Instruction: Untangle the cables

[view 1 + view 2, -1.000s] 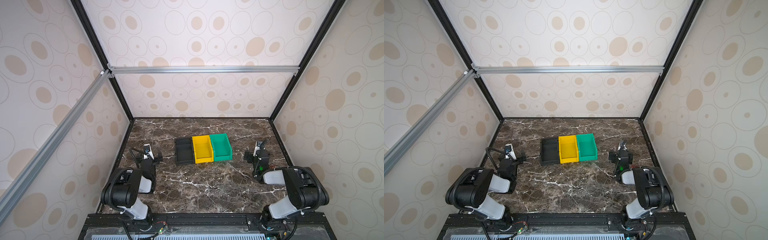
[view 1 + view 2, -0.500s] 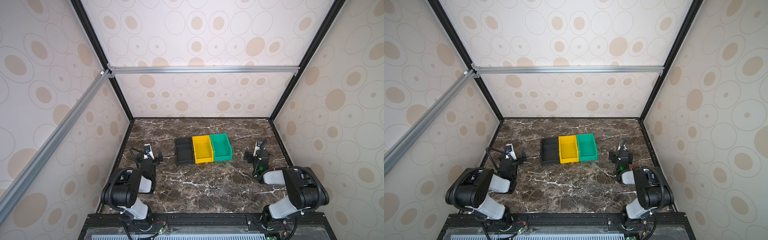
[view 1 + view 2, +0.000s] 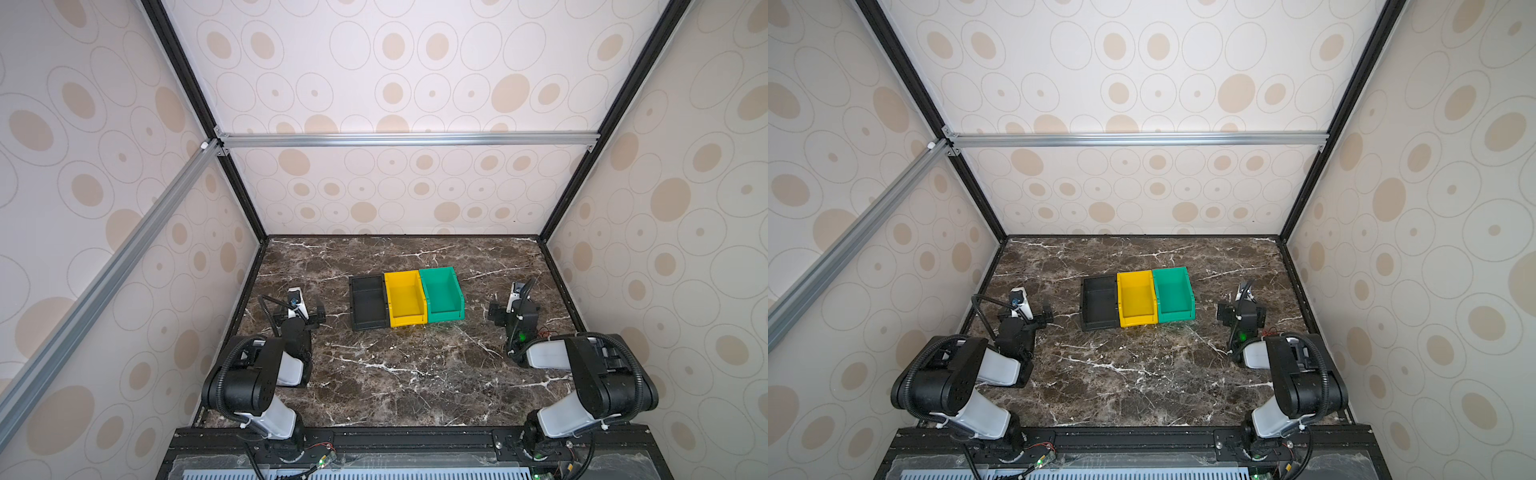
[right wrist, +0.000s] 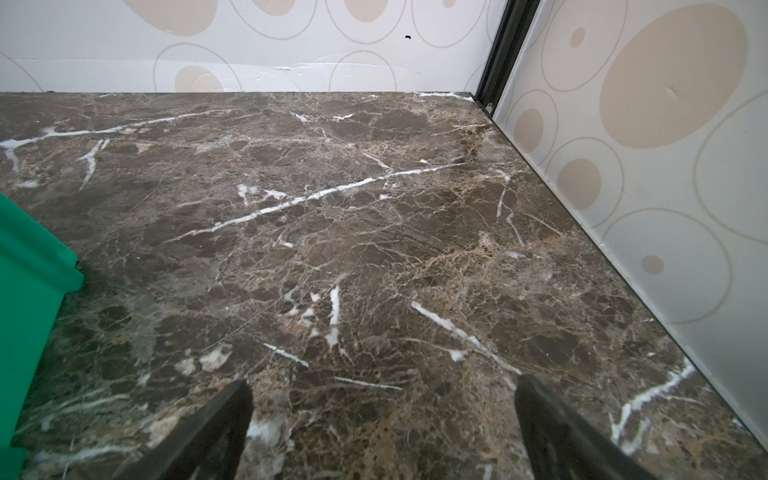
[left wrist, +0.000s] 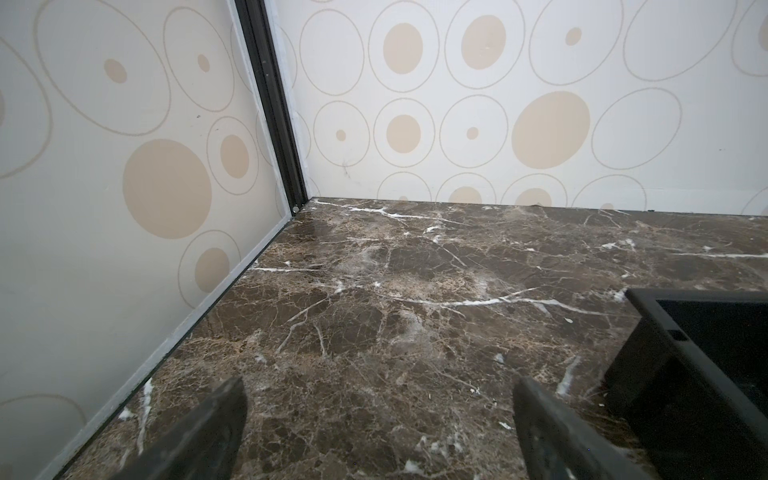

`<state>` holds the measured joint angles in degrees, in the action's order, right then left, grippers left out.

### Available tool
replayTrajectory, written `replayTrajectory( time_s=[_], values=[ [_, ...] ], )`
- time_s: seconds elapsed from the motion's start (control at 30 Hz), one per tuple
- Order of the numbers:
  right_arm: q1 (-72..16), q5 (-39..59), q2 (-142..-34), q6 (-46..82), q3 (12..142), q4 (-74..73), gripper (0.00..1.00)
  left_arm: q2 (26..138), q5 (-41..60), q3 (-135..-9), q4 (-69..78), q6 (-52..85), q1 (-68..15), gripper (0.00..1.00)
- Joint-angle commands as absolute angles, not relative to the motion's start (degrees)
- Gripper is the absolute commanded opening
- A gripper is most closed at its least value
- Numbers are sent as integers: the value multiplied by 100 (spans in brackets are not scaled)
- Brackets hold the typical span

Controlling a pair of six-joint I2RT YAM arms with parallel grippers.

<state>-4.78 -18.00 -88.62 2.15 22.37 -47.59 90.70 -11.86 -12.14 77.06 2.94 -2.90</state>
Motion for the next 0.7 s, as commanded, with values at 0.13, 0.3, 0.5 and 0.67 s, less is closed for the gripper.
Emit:
replayTrajectory(
  time_s=[0.13,0.3,0.5,0.67],
  values=[
    [-448,-1805,-8576,244,2411,-4442,100,8751,-1481,-1252,7576,318,-248,99],
    [-448,-1721,-7596,485,3233,-2161,100,7627,-1523,-1646,5982,396,-248,99],
    [-448,-1801,-6754,1270,3899,27,97,6870,-987,-2696,3488,1083,-267,99],
    [-441,-1994,-6388,1980,4469,1966,97,6479,-296,-2932,2640,1563,-307,99]
  ],
)
